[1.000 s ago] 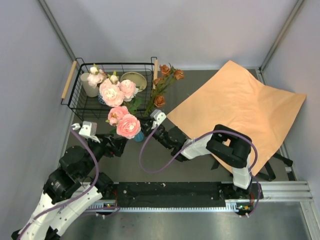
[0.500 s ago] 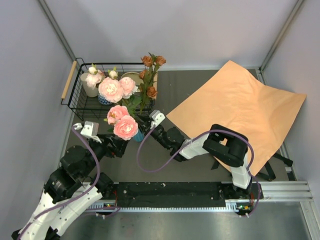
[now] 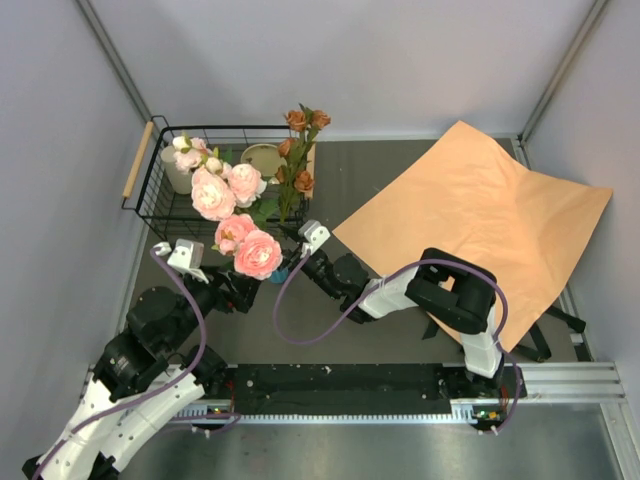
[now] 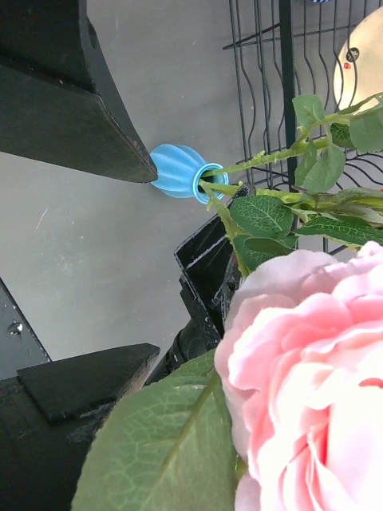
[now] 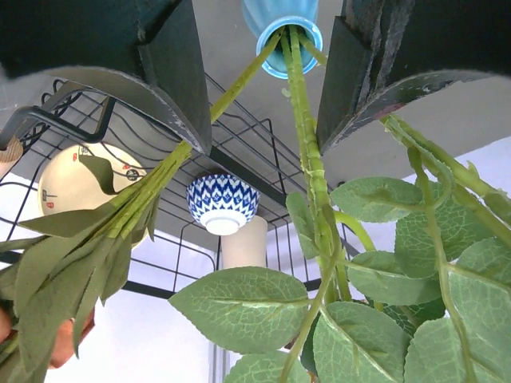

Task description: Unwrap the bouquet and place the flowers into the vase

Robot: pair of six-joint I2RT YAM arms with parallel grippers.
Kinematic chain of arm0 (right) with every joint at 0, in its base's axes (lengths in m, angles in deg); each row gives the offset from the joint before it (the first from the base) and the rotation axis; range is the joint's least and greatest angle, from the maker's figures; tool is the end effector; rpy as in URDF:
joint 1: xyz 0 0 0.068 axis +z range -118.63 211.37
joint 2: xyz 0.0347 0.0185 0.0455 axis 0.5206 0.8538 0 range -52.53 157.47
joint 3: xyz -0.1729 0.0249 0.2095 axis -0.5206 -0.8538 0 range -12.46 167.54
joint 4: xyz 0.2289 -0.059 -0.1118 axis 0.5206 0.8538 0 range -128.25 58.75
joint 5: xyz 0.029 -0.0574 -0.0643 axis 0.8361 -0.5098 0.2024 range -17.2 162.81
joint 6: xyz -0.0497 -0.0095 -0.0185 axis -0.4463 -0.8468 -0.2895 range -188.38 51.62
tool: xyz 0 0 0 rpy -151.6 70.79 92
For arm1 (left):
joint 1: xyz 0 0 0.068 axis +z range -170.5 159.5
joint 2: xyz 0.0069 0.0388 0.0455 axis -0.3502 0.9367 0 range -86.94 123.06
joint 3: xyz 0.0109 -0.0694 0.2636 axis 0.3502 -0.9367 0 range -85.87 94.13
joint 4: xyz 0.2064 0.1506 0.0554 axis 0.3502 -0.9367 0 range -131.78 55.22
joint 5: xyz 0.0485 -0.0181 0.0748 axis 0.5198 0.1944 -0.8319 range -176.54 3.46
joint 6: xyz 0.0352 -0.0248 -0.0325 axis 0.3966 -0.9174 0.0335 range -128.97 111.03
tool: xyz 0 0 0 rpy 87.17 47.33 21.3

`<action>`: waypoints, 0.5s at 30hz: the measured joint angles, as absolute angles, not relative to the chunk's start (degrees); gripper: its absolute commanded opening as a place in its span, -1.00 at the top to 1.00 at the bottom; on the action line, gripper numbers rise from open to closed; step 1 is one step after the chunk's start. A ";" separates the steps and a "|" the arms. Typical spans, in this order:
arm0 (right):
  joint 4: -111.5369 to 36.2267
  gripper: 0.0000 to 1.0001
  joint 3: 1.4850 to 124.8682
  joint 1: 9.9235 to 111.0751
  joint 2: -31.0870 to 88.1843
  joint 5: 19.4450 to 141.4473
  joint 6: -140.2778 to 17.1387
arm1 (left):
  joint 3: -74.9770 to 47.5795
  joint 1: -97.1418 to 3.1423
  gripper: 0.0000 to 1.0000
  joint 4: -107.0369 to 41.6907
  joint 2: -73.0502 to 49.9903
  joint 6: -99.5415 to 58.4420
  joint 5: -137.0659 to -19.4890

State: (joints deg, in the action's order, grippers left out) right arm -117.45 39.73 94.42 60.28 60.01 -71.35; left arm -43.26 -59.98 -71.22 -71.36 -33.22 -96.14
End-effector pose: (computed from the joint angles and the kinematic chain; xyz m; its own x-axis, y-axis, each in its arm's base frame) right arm 0.1874 0.3511 0.2074 0.1843 0.2511 -0.9503 -0.7655 0.6430 0.0214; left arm 0.0535 -0.0364 0.3313 -0.3203 -0.2606 -0.9108 0.4040 0.8320 -0.3802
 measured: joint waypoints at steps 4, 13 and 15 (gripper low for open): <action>-117.45 -0.22 39.62 94.42 60.22 60.03 -71.37 | -43.26 -59.98 -0.75 -71.11 -71.28 -33.22 -96.14; -117.41 -0.39 37.80 94.38 58.69 60.03 -71.65 | -43.35 -59.98 -0.75 -70.85 -70.86 -33.15 -95.90; -117.25 -0.43 37.39 94.33 58.23 60.03 -71.78 | -43.35 -59.98 -0.75 -70.83 -70.86 -33.15 -95.88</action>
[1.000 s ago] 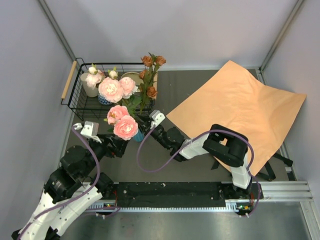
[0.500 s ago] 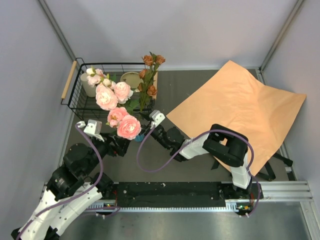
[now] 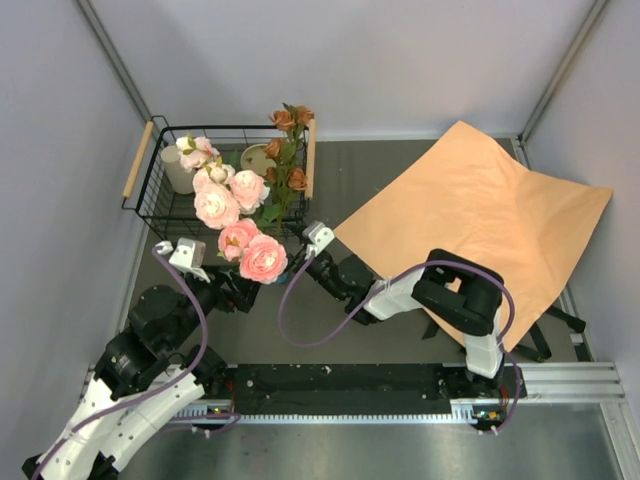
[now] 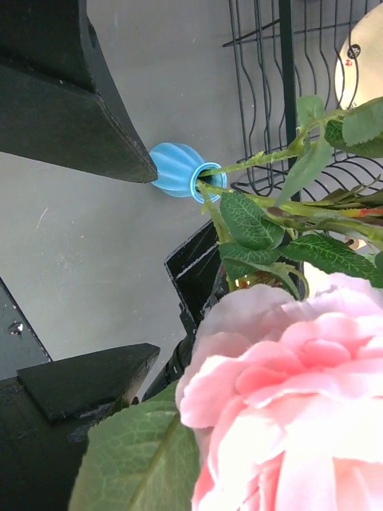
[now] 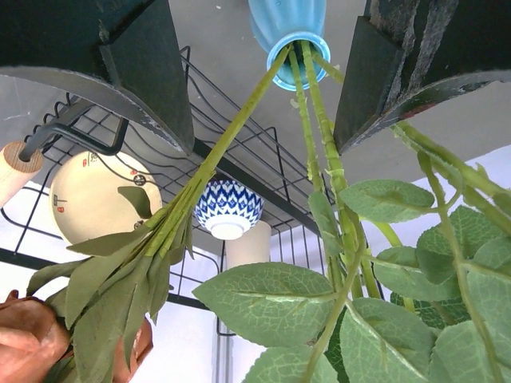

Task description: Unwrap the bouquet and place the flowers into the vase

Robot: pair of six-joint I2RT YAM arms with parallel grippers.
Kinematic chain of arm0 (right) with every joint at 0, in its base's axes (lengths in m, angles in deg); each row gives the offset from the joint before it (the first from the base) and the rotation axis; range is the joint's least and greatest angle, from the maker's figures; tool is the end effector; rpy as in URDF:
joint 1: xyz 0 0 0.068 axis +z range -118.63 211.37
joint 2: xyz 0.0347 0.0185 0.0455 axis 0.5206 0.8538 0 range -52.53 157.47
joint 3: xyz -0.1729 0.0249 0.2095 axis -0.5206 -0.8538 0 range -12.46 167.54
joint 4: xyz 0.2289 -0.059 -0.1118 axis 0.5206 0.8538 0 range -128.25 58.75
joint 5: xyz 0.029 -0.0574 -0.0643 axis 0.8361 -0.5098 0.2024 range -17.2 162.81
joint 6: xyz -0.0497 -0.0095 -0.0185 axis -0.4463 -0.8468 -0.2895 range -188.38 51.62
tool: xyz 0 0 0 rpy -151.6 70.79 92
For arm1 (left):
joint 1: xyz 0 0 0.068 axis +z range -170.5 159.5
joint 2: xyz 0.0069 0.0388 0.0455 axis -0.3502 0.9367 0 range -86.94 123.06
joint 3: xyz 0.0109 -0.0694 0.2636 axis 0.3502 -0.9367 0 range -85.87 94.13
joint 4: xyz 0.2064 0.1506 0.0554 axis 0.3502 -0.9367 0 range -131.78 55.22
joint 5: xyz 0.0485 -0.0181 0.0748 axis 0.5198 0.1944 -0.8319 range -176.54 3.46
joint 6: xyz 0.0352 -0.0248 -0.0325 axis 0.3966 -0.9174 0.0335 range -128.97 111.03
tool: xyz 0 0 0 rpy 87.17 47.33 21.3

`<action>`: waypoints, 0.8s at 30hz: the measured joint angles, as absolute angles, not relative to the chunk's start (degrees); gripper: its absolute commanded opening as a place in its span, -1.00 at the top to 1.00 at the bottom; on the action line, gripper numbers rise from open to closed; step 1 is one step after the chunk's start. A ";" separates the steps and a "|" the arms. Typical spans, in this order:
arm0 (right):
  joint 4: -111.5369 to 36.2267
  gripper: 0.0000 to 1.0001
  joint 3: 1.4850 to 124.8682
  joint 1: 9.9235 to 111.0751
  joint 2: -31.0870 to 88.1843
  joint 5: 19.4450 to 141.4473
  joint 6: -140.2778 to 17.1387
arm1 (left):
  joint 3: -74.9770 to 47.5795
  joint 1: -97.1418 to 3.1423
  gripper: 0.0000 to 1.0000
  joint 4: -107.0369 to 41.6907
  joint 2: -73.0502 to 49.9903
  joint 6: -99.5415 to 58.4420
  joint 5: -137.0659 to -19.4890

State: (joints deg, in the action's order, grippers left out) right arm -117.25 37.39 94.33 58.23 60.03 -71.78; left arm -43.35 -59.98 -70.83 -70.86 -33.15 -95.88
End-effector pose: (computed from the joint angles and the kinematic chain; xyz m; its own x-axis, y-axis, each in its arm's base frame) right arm 0.1836 0.3424 0.2092 0.1867 0.2387 -0.9530 -0.7633 0.6460 0.0122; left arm 0.0551 -0.0380 0.3312 -0.3239 -0.2566 -0.9106 0.4069 0.8311 -0.3790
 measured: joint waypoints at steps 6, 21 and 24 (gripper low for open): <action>-117.06 -0.63 35.88 94.31 56.89 59.99 -71.87 | -43.37 -59.98 -0.75 -70.79 -70.86 -33.13 -95.75; -117.10 -0.82 35.05 94.31 56.15 58.72 -73.36 | -43.37 -59.98 -0.75 -70.61 -69.90 -33.31 -96.04; -116.86 -0.85 35.05 94.31 55.87 58.70 -73.73 | -43.37 -59.98 -0.75 -70.33 -69.29 -33.31 -96.06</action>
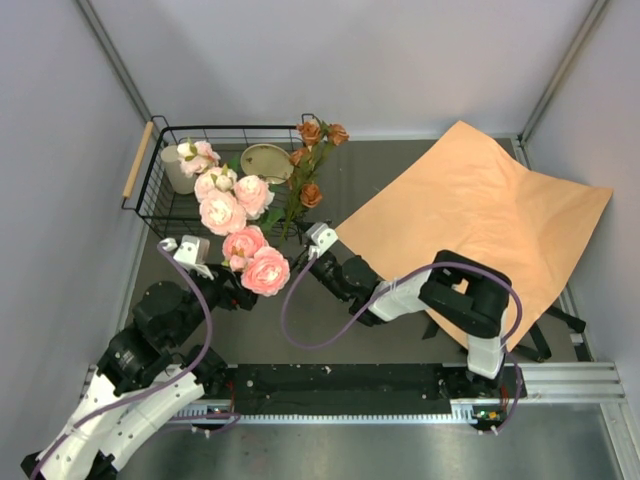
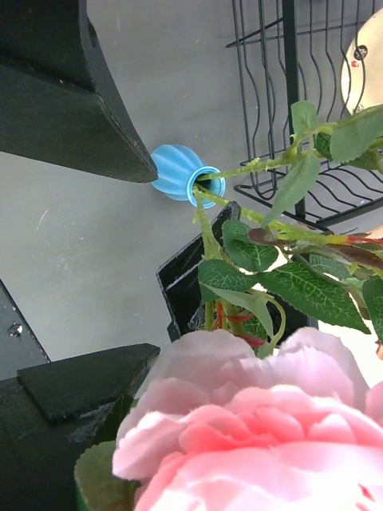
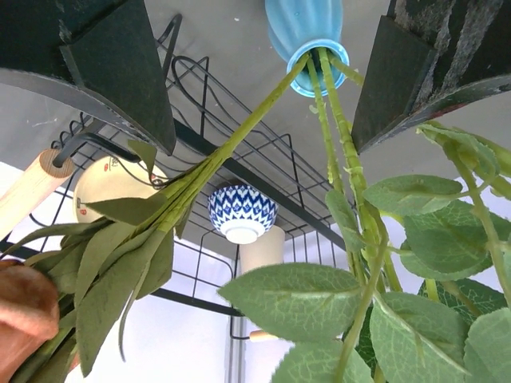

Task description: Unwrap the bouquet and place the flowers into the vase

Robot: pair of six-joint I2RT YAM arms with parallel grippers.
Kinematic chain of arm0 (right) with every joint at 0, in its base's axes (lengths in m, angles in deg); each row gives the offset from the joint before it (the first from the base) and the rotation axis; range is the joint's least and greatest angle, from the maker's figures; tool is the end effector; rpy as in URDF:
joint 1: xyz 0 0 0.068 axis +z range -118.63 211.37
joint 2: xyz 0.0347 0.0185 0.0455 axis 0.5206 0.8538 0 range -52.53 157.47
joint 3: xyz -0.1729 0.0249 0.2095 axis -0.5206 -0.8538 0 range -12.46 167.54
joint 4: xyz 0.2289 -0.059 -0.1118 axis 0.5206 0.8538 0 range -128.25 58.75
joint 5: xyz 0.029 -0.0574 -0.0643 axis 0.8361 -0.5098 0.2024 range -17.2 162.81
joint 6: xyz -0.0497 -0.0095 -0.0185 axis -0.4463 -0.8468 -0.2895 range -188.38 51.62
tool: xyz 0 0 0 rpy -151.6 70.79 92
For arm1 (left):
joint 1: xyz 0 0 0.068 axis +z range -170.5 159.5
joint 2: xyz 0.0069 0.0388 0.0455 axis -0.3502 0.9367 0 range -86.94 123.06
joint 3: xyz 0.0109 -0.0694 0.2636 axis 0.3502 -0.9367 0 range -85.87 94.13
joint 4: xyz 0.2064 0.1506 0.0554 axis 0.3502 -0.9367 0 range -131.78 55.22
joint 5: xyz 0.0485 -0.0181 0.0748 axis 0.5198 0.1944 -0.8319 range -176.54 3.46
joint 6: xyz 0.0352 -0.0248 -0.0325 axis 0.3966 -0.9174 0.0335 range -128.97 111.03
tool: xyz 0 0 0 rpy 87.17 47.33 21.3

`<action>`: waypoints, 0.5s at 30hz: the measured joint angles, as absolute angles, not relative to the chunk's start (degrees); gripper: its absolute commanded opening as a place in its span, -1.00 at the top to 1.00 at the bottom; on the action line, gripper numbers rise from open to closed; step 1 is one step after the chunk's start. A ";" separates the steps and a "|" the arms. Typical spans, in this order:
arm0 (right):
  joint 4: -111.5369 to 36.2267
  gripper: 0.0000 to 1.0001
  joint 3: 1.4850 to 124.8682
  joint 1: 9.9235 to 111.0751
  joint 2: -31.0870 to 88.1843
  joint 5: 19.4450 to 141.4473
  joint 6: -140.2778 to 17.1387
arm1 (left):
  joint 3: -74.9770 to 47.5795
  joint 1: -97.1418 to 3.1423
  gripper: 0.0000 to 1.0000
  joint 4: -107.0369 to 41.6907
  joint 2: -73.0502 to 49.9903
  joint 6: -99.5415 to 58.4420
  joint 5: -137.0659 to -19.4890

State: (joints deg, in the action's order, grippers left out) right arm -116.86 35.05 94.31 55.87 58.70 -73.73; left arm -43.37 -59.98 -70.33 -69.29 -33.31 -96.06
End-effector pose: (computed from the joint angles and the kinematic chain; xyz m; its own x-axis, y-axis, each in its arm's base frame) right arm 0.1799 0.3330 0.2122 0.2085 0.2095 -0.9553 -0.7418 0.6705 -0.0149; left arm 0.0600 -0.0418 0.3307 -0.3373 -0.2486 -0.9080 0.3980 0.8364 -0.3768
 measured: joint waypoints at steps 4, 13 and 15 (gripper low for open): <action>-113.93 -0.92 35.07 94.22 53.81 59.18 -74.21 | -43.37 -59.98 -0.75 -70.28 -69.05 -33.31 -96.52; -100.64 -0.95 36.47 93.65 46.38 62.61 -73.42 | -43.37 -59.98 -0.75 -69.28 -68.87 -33.31 -96.91; -97.76 -0.95 37.41 93.26 46.27 63.53 -73.07 | -43.37 -59.98 -0.75 -68.97 -68.54 -33.31 -96.89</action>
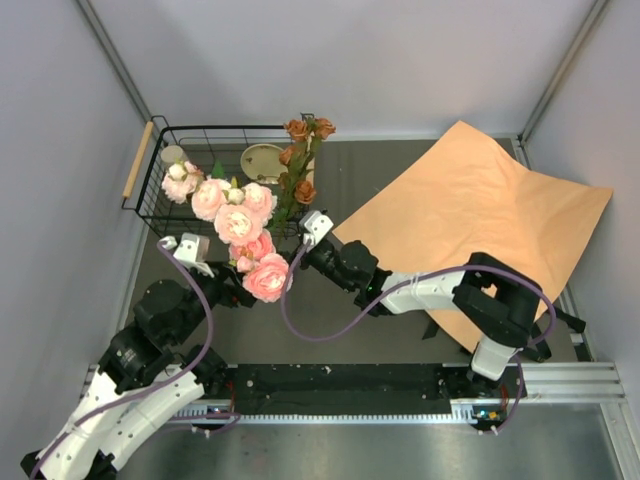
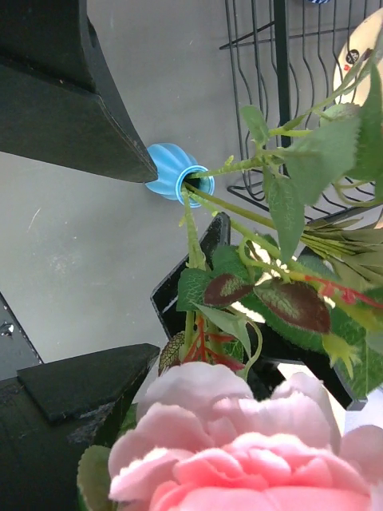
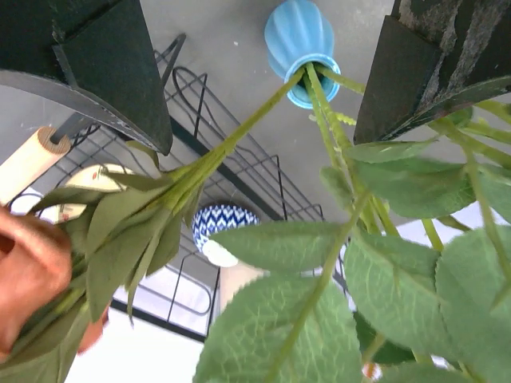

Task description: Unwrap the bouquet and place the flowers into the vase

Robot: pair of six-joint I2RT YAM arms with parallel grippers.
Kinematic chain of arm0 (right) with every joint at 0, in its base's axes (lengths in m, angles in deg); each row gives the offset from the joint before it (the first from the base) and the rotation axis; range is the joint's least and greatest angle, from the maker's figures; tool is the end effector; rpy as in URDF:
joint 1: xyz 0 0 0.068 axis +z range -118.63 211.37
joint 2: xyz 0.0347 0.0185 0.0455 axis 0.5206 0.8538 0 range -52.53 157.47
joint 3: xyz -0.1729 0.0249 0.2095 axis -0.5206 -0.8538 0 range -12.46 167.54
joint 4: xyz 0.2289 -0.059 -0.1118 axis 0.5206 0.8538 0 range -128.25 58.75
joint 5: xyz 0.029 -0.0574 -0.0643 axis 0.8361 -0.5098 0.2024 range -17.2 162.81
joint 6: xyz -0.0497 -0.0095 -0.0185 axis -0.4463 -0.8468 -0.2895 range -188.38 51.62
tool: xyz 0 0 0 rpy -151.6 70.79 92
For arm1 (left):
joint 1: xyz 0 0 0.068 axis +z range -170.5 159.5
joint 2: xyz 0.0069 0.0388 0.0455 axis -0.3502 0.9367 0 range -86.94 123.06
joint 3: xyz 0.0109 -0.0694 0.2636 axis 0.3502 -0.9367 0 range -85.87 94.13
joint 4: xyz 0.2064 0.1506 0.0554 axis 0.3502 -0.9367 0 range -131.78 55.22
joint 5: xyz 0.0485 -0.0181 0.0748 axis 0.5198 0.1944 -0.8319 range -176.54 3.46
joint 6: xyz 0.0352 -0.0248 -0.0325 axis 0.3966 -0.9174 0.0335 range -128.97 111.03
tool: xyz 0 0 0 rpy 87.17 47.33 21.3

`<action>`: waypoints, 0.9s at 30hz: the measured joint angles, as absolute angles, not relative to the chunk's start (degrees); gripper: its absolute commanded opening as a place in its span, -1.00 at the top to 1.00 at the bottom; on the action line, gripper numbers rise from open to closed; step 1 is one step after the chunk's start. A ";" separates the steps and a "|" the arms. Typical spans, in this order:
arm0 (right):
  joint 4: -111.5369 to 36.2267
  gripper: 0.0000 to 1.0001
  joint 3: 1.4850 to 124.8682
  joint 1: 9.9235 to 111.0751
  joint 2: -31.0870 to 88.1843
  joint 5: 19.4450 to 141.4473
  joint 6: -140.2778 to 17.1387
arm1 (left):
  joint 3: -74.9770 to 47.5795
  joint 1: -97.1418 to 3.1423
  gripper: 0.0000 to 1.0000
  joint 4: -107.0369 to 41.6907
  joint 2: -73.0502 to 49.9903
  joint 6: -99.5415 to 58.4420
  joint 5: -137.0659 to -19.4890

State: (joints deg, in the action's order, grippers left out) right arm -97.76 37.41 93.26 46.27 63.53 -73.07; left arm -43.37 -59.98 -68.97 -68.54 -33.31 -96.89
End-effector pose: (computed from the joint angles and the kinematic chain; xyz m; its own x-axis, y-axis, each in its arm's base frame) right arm 0.1812 0.3271 0.2491 0.1512 0.1120 -0.9821 -0.7861 0.6161 -0.0508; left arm 0.0628 -0.0435 0.3325 -0.3247 -0.2576 -0.9101 0.3898 0.8402 -0.3769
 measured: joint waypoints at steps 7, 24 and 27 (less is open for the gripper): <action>-93.25 -0.95 37.76 92.21 46.27 65.65 -71.70 | -43.37 -59.98 -0.75 -68.40 -68.28 -33.33 -96.91; -89.97 -0.95 37.17 90.92 45.24 66.50 -70.69 | -43.37 -59.98 -0.76 -67.84 -67.49 -33.26 -96.80; -90.52 -0.95 35.90 90.44 45.24 66.70 -70.25 | -43.37 -59.98 -0.76 -67.77 -66.77 -33.22 -96.60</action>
State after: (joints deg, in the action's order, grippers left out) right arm -90.52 35.90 90.44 45.24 66.70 -70.25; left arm -43.37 -59.98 -67.77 -66.77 -33.22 -96.60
